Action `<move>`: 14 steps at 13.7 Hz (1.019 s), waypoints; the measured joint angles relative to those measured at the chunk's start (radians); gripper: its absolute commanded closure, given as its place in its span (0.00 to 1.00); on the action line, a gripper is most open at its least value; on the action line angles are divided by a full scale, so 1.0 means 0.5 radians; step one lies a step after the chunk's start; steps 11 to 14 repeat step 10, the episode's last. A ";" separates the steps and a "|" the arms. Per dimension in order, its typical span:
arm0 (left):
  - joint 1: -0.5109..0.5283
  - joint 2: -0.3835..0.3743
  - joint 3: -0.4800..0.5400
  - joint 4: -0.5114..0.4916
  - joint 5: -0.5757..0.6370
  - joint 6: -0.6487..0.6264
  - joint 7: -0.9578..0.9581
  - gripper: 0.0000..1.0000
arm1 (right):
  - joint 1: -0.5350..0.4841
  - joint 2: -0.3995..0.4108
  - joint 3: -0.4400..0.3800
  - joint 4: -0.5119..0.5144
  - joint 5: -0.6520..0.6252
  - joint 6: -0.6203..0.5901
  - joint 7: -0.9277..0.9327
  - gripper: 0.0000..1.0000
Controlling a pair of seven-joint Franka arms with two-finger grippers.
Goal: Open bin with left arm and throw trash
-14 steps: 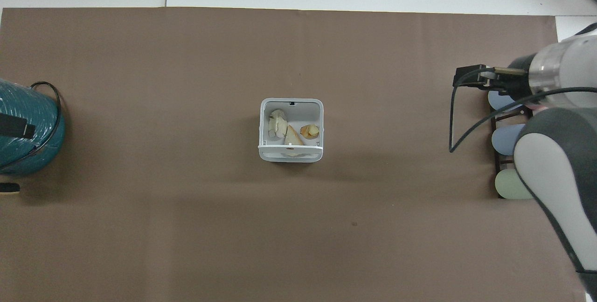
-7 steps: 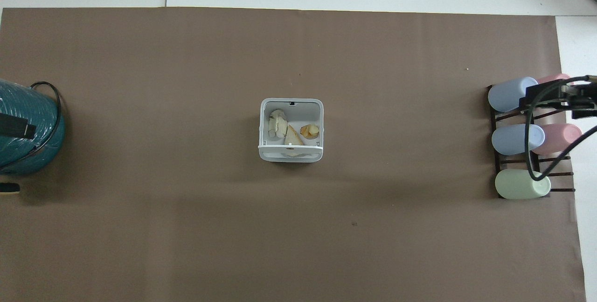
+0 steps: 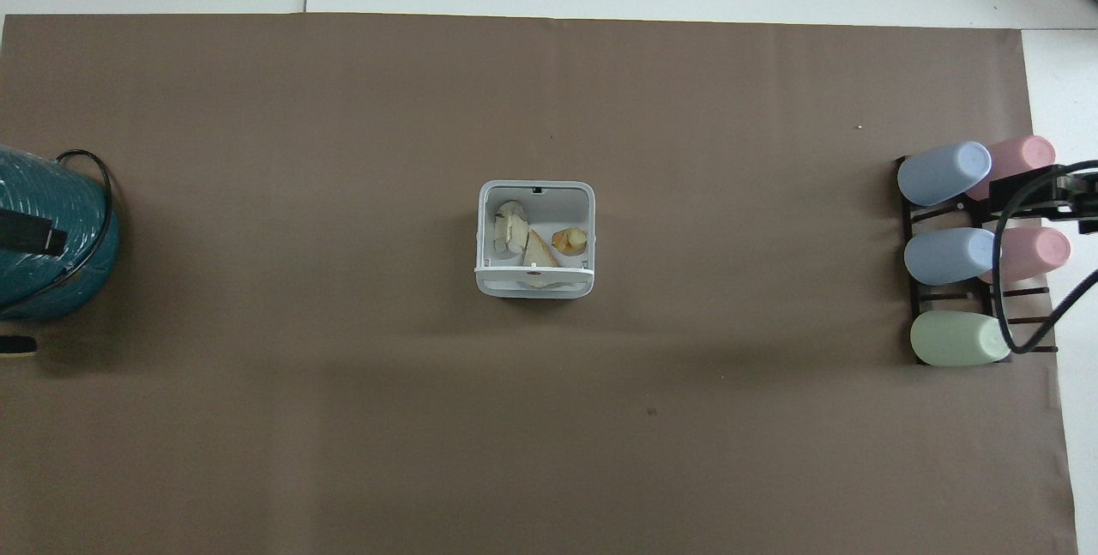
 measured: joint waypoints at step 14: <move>0.000 0.000 -0.001 -0.007 0.000 -0.001 0.000 0.00 | 0.027 0.000 0.025 0.029 -0.064 -0.121 0.000 0.00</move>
